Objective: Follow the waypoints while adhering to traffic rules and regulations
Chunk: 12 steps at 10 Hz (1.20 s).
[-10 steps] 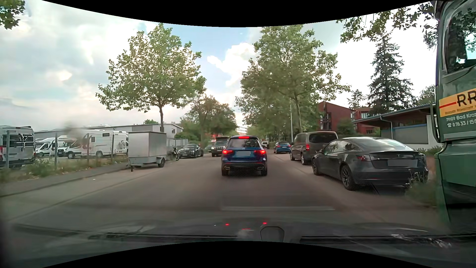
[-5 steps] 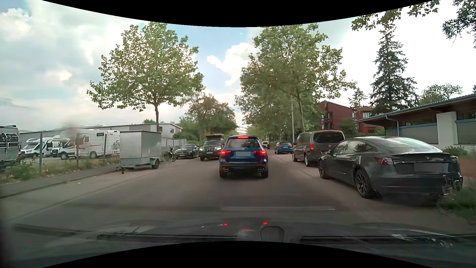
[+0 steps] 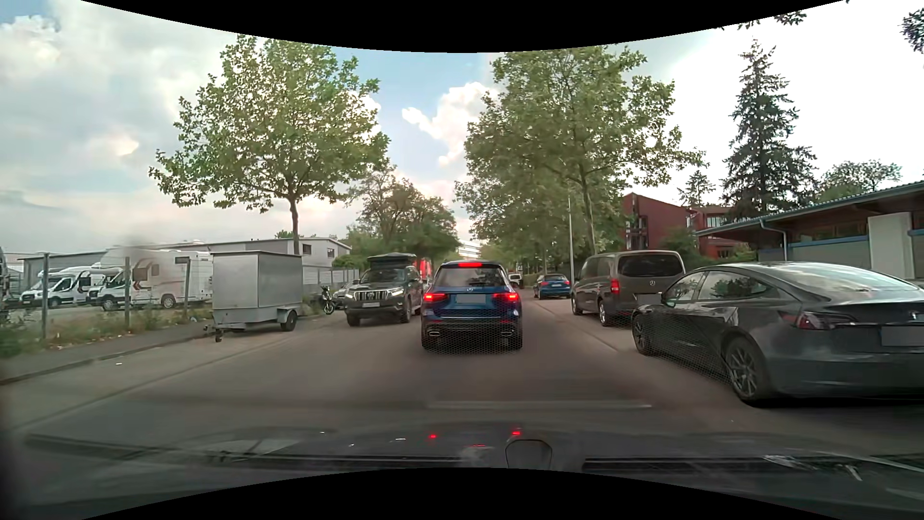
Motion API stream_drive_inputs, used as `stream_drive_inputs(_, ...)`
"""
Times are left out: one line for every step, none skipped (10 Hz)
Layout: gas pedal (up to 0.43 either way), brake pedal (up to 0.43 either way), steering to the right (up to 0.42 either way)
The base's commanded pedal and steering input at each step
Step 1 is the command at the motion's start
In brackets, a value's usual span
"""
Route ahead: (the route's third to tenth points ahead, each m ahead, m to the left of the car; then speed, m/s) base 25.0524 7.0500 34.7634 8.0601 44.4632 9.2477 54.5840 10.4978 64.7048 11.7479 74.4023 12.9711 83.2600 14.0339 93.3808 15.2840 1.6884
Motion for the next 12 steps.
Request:
stream_drive_inputs(0.000, 0.159, -0.002)
stream_drive_inputs(0.000, 0.165, -0.002)
stream_drive_inputs(0.000, 0.165, -0.002)
stream_drive_inputs(0.000, 0.165, -0.002)
stream_drive_inputs(0.000, 0.165, -0.002)
stream_drive_inputs(0.000, 0.165, -0.002)
stream_drive_inputs(0.000, 0.171, -0.002)
stream_drive_inputs(0.000, 0.165, -0.002)
stream_drive_inputs(0.000, 0.152, -0.002)
stream_drive_inputs(0.000, 0.140, -0.001)
stream_drive_inputs(0.000, 0.134, -0.001)
stream_drive_inputs(0.000, 0.122, -0.001)
